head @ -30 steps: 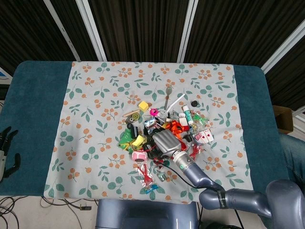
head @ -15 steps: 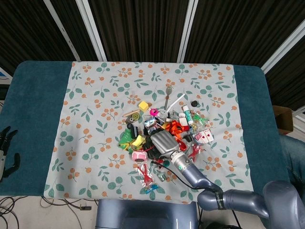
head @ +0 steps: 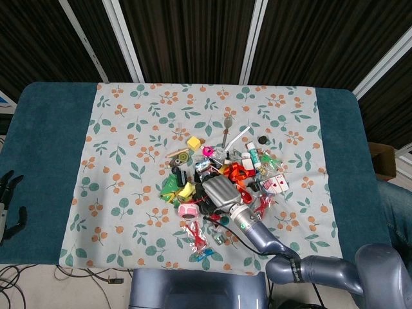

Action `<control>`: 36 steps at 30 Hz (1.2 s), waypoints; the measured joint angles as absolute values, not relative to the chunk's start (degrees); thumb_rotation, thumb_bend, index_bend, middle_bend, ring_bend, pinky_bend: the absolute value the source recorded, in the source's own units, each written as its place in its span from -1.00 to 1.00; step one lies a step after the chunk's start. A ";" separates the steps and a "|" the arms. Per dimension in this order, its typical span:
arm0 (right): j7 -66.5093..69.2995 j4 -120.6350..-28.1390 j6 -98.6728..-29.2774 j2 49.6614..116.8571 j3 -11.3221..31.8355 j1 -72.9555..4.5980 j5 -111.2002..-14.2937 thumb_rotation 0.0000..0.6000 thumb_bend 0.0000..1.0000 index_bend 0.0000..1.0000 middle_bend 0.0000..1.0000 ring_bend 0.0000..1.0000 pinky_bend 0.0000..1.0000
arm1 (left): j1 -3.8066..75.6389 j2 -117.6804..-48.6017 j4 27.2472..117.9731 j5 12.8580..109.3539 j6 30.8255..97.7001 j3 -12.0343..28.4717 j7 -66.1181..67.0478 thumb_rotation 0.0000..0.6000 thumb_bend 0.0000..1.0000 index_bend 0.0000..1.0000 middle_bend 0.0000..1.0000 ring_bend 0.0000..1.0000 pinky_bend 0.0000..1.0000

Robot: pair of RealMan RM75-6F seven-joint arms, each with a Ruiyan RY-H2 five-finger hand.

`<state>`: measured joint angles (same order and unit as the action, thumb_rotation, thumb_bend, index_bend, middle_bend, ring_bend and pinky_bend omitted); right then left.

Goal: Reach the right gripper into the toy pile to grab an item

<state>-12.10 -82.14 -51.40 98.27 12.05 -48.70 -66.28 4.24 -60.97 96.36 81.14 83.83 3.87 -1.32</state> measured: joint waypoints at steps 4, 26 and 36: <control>-11.26 -83.11 -51.81 97.40 12.75 -48.41 -66.10 1.00 0.00 0.40 0.19 -0.25 -0.47 | 4.22 -60.96 96.32 81.11 83.83 3.88 -1.46 1.00 0.14 -0.80 -1.00 -0.94 -0.91; -10.33 -92.93 -53.58 82.58 22.73 -48.41 -60.14 1.00 0.02 0.42 0.20 -0.25 -0.47 | 4.05 -60.79 96.61 81.08 83.97 3.82 -1.75 1.00 0.14 -0.80 -1.00 -0.94 -0.91; -11.63 -96.95 -54.48 73.43 28.37 -48.42 -51.63 1.00 0.02 0.41 0.20 -0.25 -0.47 | 4.01 -60.91 96.62 81.19 84.09 3.77 -1.51 1.00 0.14 -0.80 -1.00 -0.94 -0.91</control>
